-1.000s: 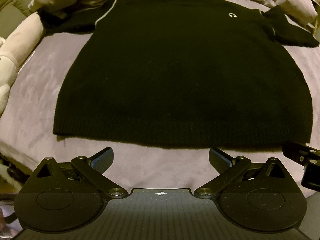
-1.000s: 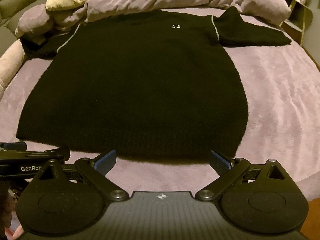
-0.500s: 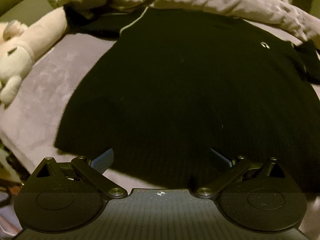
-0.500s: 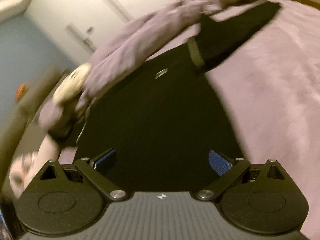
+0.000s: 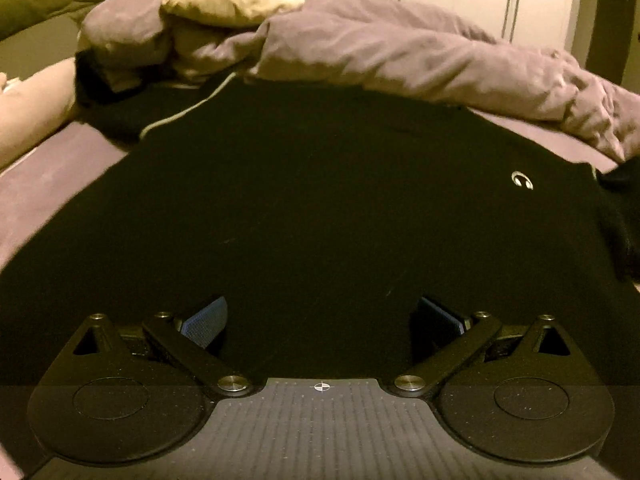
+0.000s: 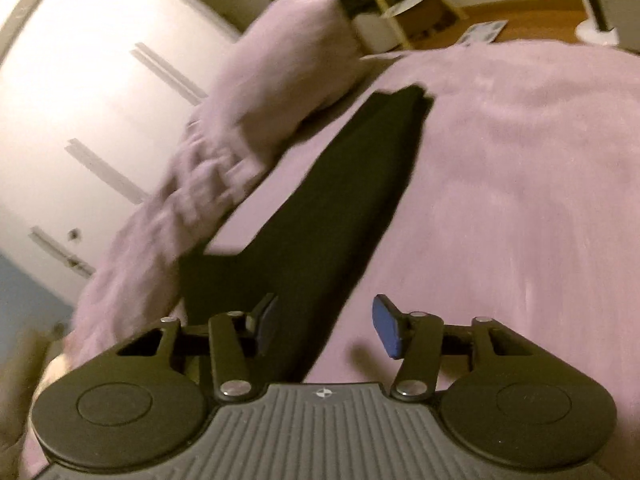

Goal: Fold small clothes

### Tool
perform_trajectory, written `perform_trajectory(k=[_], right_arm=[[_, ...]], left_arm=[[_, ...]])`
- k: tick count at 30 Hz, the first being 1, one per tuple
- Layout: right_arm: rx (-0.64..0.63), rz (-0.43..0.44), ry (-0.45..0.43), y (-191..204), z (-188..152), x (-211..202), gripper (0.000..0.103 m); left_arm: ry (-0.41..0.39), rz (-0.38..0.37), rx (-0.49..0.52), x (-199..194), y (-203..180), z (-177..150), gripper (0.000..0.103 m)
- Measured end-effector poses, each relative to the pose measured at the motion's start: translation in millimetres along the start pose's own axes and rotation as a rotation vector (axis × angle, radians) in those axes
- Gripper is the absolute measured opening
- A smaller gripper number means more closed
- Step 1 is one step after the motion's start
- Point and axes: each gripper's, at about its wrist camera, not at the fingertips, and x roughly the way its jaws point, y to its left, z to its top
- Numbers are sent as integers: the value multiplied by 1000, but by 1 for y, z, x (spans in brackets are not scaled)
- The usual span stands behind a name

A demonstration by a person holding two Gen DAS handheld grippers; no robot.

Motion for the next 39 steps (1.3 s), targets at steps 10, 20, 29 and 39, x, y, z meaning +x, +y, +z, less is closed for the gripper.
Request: perform_trajectory(k=[10,20,29,39], right_arm=[[224,40,-164,-46,54,76,52],[240,30,-175,-52,65,69,9],[46,-56,-293,15,99,-23,8],[-515,77,-316,272,19,-52,9]], left_arm=[[-118,-30,-59,13,3,-27,103],[-139,-23,-58,14,2,-31,103],[-58,-55,-38,0,10,-17,103],[12,-91,-116,-63,114,-16,103]])
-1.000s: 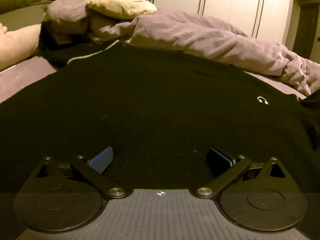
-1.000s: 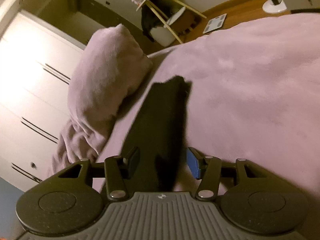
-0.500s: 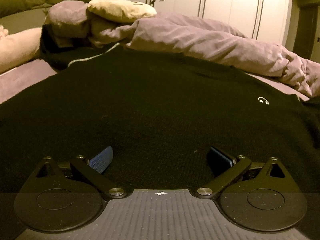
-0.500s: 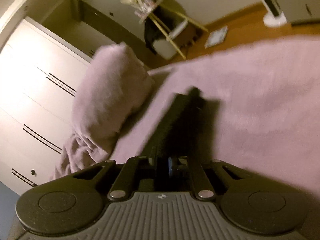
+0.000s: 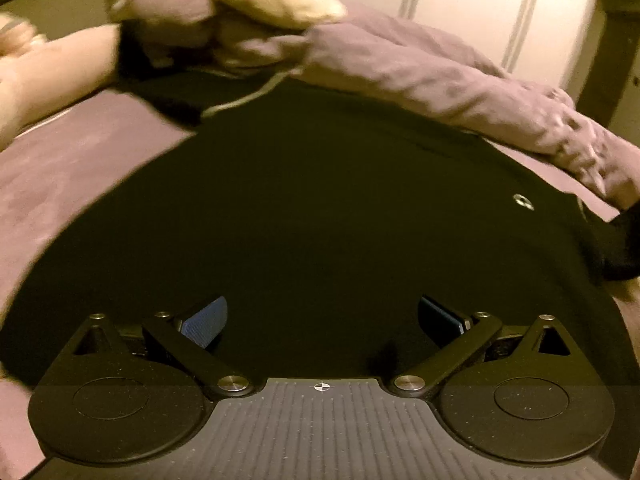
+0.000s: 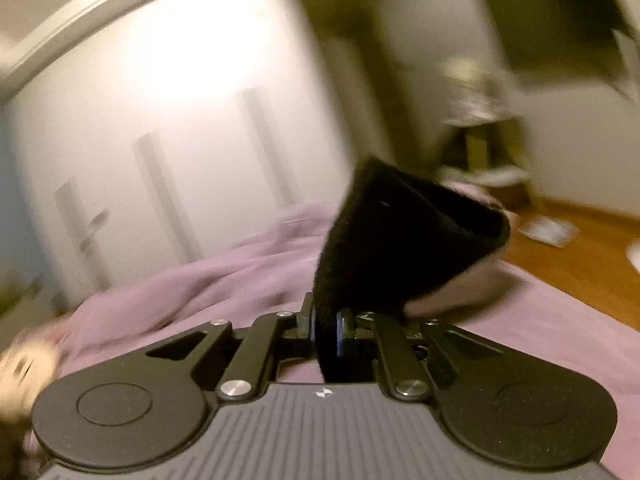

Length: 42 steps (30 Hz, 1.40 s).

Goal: Fold small clothes

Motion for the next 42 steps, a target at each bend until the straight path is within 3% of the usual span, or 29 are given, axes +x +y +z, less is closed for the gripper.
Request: perform_trajectory(k=[5,6,7,8,9,11,13,16,21,26,29,33,38,42], right_arm=[[-119,310,125,171,-75,10,15],[-119,364,171,195,-95,12,24],[-116,432,246,219,-118,15,55],[-90,482,346,237,-142,18,71],[-58,508,424,250,-162,17,77],[-18,565,474,259,-198,5,76],[18,556,523,249,-224,-10,75],[93,483,576,202,-249,-26,74],[270,278,506,93,-250,-39,63],[452,162,464,20,-242,-31,56],[491,140,470,4,-248,-24,54],[519,154,424,-1,-256,-9,51],[648,171,413,-15,-262,24,39],[638,160,368,-21,-281,40,18]], left_arm=[[-24,43,-54,-24,64,3,103],[-31,55,-52,-28,75,3,103],[-33,68,-44,-31,83,3,103],[-33,88,-32,-33,92,3,103],[-32,104,-25,-35,99,3,103],[-29,121,-25,-37,112,4,103],[-24,126,-46,-38,124,5,103],[-4,110,-81,-35,132,6,103],[14,53,-72,-26,107,5,103],[48,7,-39,-8,71,3,103],[56,-33,-30,5,56,13,103],[11,-55,8,34,36,49,103],[35,-115,-6,104,10,104,103],[21,-139,-51,158,-1,131,103]])
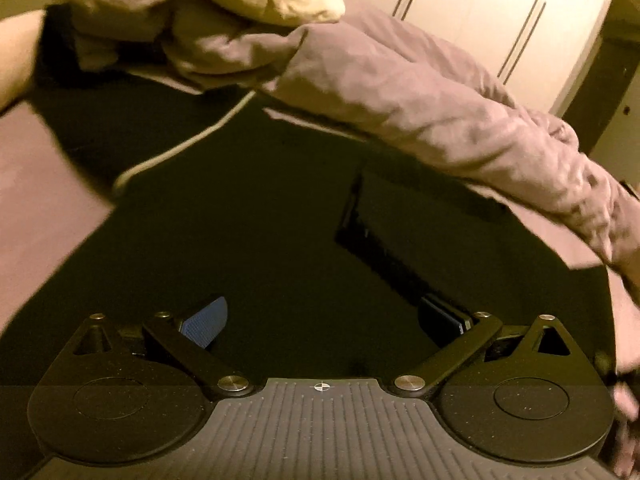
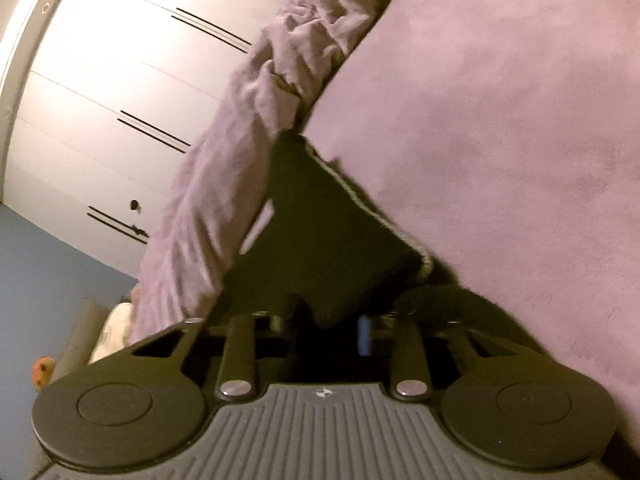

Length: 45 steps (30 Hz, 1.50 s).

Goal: Fold small clothes

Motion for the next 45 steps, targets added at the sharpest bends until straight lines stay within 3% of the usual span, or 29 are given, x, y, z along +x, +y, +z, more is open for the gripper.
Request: perform_trajectory(k=[5,8,12,15,16,19,22,24,26,28,31,37,41,45], right_arm=[[-107,24,-70,0,-11,0,19],[-108,42,-83,-3,-11,1,19],[-117,48,-83,-2,-10,2,21],[-125,49,-87,-3,-11,1,21],[-126,49,-88,-2,-11,1,21],[-124,56,-91,-3,-12,1,22],[-117,65,-95,-4,-12,0,26],[-112,81,-93,-4,-11,0,32],[-104,111,-88,-4,-11,-1,37],[-97,119,-86,-5,-10,-1,37],[-92,116,-77,-4,-9,-2,37],[-25,138,-52,-5,-5,-10,44],[-78,121,-24,3,-9,-10,49],[-148,77,-17,11,-14,-8,48]], left_arm=[[32,-67,-123,49,-2,17,103],[14,-64,-121,64,-12,25,103],[20,-131,-165,75,-20,29,103],[14,-123,-180,81,-21,29,103],[10,-124,-187,81,-22,29,99],[29,-115,-181,86,-26,32,74],[31,-81,-134,89,-33,33,64],[32,-70,-125,90,-34,34,49],[47,-64,-133,93,-33,36,21],[60,-83,-174,93,-27,37,17],[42,-112,-203,82,-23,41,15],[-83,-185,-119,38,-28,54,15],[-160,-135,-61,25,-19,64,16],[-83,-39,-9,45,-4,53,20]])
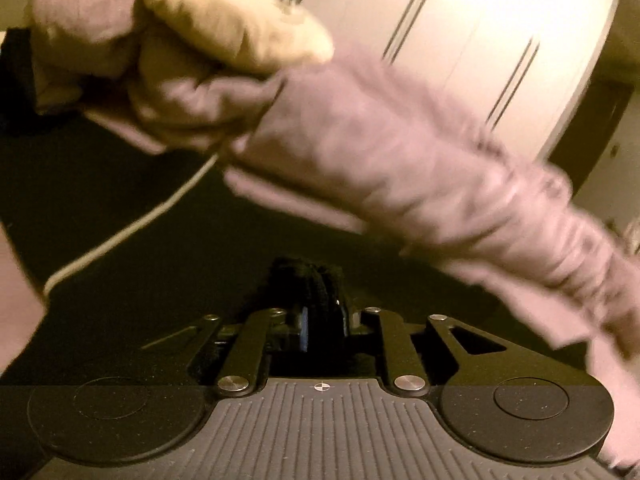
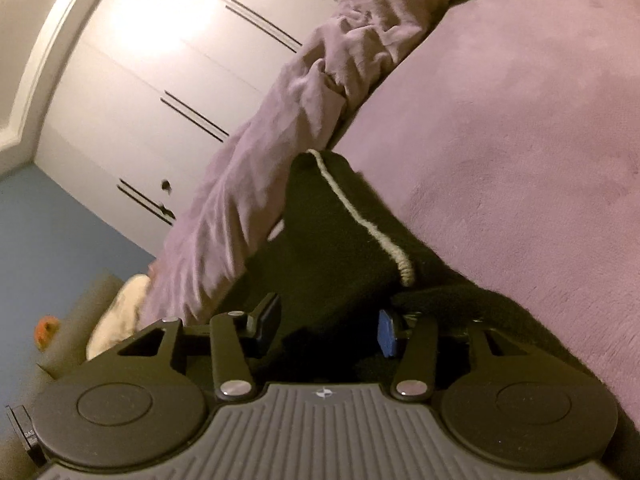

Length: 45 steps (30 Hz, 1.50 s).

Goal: Fold small clothes

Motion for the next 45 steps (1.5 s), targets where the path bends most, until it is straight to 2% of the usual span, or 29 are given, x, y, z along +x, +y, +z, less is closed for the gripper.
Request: perform_trajectory(k=[2,5,7,11,14,20,22,24,26,29,31,33,34,35,37,43,44,45], right_arm=[[-30,-20,-4,3,-2,2,48],[-73,-44,-8,7,-5,4,46],[-82,-55,-16,7,-7,4,39],[-95,-62,-29,5,-10,6,36],[-109,-69,-32,6,-11,7,36],[-110,-60,-37,5,-11,6,37],[-121,-66,-37,6,-13,6,38],[-137,-76,-36,9,-13,7,38],[-146,-84,-36,10,-14,8,38],[-150,-88,-35,10,-13,8,38],[-147,-87,-33,10,-13,8,38],[-139,-93,-28,11,-12,6,39],[-134,-113,-21,14,-12,4,40],[-137,-141,-15,19,-13,-1,43],[-159,-176,-3,31,-22,-15,54],[-173,-173,19,63,-56,-35,55],[-169,-156,32,71,-60,-31,53],[-169,-142,42,79,-64,-25,46]], left_arm=[[50,40,39,9,2,-11,25],[55,57,35,13,8,-21,29],[54,53,18,15,11,-21,29],[65,52,12,20,11,-18,22],[49,54,25,19,7,-14,17],[-80,38,101,-2,-1,-9,17],[-83,66,150,1,-4,-9,17],[-40,88,175,12,-4,-14,18],[26,144,224,27,-4,-24,21],[-15,164,273,24,-5,-35,29],[1,165,215,17,0,-29,36],[12,143,131,5,13,-19,39],[14,136,102,-1,21,-15,47],[11,132,81,-8,31,-11,61],[-19,131,45,-25,52,-4,70],[-33,138,57,-60,91,-8,75],[-30,143,57,-63,95,-9,78],[-23,147,54,-65,101,-9,79]])
